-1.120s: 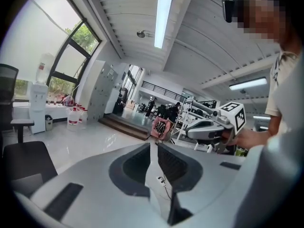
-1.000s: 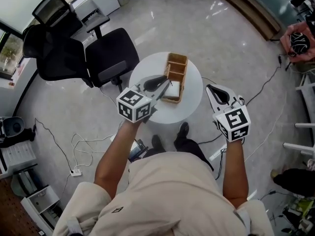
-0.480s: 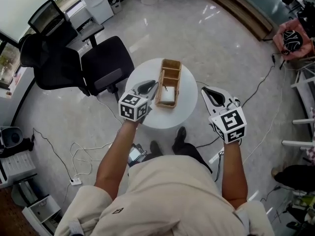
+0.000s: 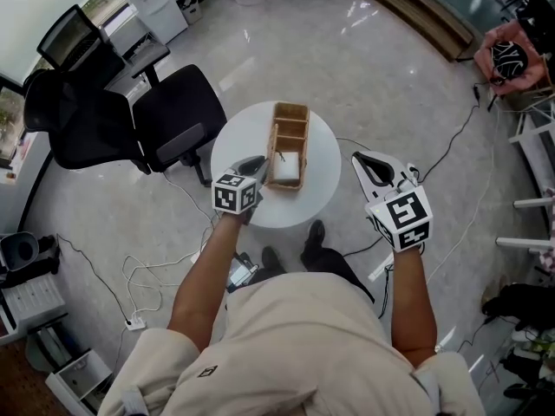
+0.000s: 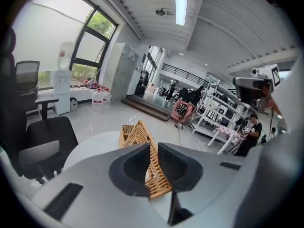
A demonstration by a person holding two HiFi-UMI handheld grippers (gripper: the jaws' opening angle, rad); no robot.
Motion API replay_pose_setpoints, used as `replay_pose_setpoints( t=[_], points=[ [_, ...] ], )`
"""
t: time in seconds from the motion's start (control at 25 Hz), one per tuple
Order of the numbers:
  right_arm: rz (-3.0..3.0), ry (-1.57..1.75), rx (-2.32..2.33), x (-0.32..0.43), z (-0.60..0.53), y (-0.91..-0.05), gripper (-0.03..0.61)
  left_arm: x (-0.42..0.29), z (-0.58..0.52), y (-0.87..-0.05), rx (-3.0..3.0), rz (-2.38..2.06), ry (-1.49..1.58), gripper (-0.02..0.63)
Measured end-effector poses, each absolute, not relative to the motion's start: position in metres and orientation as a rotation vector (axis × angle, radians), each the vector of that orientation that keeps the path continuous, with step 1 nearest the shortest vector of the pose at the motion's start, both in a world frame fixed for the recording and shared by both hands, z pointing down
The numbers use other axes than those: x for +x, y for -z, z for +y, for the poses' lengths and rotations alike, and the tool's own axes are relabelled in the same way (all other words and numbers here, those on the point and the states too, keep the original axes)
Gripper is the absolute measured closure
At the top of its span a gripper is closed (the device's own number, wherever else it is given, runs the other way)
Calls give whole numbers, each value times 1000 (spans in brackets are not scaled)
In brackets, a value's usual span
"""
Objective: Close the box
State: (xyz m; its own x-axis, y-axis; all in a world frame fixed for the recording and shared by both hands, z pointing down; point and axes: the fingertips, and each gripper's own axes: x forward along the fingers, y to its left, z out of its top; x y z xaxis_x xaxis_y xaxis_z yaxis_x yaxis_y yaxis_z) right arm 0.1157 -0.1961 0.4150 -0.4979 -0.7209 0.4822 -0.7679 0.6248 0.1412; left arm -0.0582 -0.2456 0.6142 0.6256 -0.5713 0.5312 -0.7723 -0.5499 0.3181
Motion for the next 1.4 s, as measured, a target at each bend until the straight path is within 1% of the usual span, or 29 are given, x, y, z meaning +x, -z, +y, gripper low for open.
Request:
replay_pose_setpoints(
  t=[0.56, 0.84, 1.04, 1.4],
  points=[
    [-2359, -120, 1135, 126, -210, -417, 584, -34, -237, -641, 2271, -1004, -556, 565],
    [-2356, -123, 1133, 134, -212, -417, 584, -18, -240, -631, 2299, -989, -544, 565],
    [-2364, -120, 1136, 138, -209, -413, 584, -15, -245, -591, 2381, -1010, -492, 565],
    [-2437, -121, 1123, 124, -202, -393, 584, -31, -249, -468, 2589, -1093, -286, 565]
  ],
)
